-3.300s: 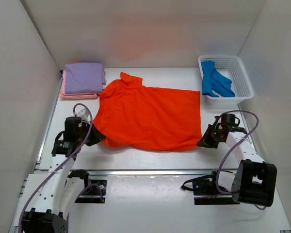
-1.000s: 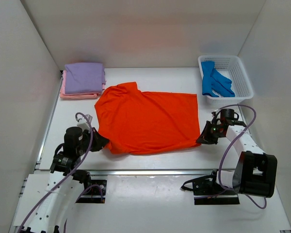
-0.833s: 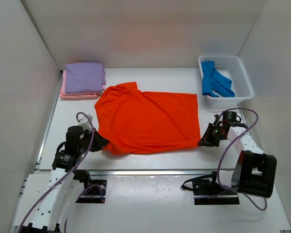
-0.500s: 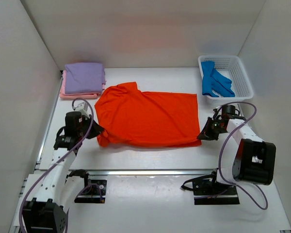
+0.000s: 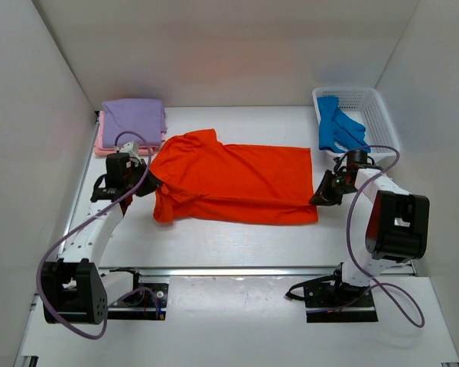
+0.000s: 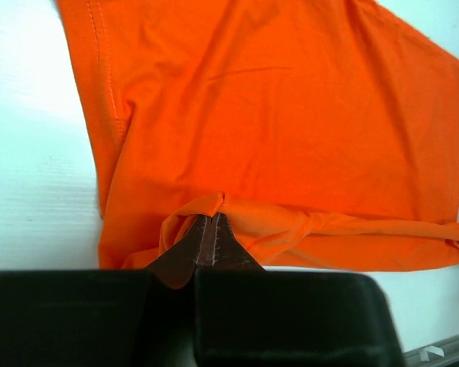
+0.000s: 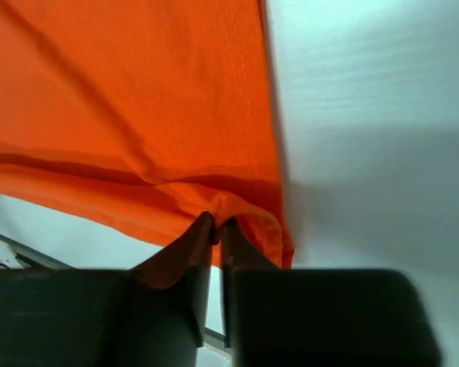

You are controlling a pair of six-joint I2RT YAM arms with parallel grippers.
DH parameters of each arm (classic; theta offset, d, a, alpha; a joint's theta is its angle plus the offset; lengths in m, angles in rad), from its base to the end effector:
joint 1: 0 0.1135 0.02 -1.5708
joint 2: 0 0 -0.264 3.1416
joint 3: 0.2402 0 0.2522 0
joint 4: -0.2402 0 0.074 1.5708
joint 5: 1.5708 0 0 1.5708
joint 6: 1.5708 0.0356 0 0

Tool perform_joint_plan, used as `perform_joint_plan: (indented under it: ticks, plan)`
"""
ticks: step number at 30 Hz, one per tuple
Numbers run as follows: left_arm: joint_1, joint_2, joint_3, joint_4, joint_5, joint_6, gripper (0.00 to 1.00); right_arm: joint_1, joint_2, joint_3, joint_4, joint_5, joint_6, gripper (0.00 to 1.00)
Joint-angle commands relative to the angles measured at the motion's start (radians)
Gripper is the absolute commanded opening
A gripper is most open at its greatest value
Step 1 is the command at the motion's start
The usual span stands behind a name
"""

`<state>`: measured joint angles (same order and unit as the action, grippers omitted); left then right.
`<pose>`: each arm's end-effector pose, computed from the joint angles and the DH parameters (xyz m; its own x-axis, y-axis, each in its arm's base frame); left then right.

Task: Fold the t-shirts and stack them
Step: Fold the flattened tshirt in 1/3 of the way

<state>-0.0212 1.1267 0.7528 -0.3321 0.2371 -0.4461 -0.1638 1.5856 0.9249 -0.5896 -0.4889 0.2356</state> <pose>0.2389 -0.0134 0.2478 -0.6712 -0.4052 -0.6207 -0.1000 0.8792 -0.4658 0.2862 -0.0304 0.1745 -0.9110 0.3595 -0.2023 0.2166 0.8343 0.5070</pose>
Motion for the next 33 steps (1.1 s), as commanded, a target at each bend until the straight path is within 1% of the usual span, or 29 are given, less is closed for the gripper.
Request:
perform_joint_plan:
  ticks: [1,2,6,7,8,9,10,11,14,16,18,19,20,23,27,30,33]
  plan:
    - [0.012,0.034,0.045,0.042,-0.019,0.02,0.0,0.007,0.02,0.06,0.03,-0.008,-0.009,0.13]
    - [0.009,0.051,0.042,0.033,-0.031,0.02,0.05,0.006,0.031,0.064,0.034,-0.01,-0.012,0.2]
    - [0.021,0.076,0.042,0.047,-0.088,0.026,0.21,0.012,0.036,0.147,0.045,0.038,-0.006,0.3]
    - [0.021,0.087,0.052,0.053,-0.1,0.032,0.3,0.013,0.022,0.17,0.047,0.073,-0.005,0.33]
    - [0.05,0.096,0.06,0.038,-0.102,0.037,0.4,0.012,0.019,0.179,0.048,0.085,-0.007,0.34]
    - [0.059,0.11,0.086,0.033,-0.111,0.046,0.44,0.017,0.007,0.19,0.051,0.104,-0.01,0.35]
    - [0.067,0.128,0.106,0.01,-0.107,0.056,0.51,0.02,-0.01,0.19,0.047,0.117,-0.006,0.35]
    - [0.061,0.137,0.118,-0.002,-0.111,0.063,0.55,0.024,-0.016,0.189,0.048,0.136,-0.015,0.36]
    - [0.055,0.151,0.141,-0.076,-0.069,0.09,0.57,0.032,-0.067,0.138,0.063,0.148,-0.012,0.35]
    - [0.041,0.143,0.129,-0.111,-0.044,0.096,0.53,0.04,-0.113,0.062,0.095,0.087,-0.01,0.31]
    - [0.032,0.116,0.089,-0.125,-0.027,0.09,0.52,0.052,-0.137,-0.001,0.123,0.053,-0.002,0.28]
    - [0.035,0.092,0.063,-0.133,-0.016,0.09,0.54,0.076,-0.162,-0.038,0.146,0.049,0.01,0.27]
    - [0.009,0.072,0.037,-0.14,-0.024,0.095,0.55,0.102,-0.182,-0.07,0.145,0.055,0.022,0.27]
    - [0.0,0.035,-0.018,-0.162,-0.019,0.09,0.56,0.177,-0.217,-0.145,0.201,0.058,0.066,0.28]
    - [-0.013,0.022,-0.044,-0.202,-0.065,0.098,0.58,0.248,-0.217,-0.185,0.247,0.052,0.116,0.28]
    - [-0.019,0.024,-0.052,-0.246,-0.09,0.096,0.56,0.27,-0.207,-0.187,0.267,0.061,0.123,0.28]
    - [-0.026,0.007,-0.061,-0.252,-0.12,0.092,0.54,0.271,-0.194,-0.193,0.274,0.065,0.128,0.28]
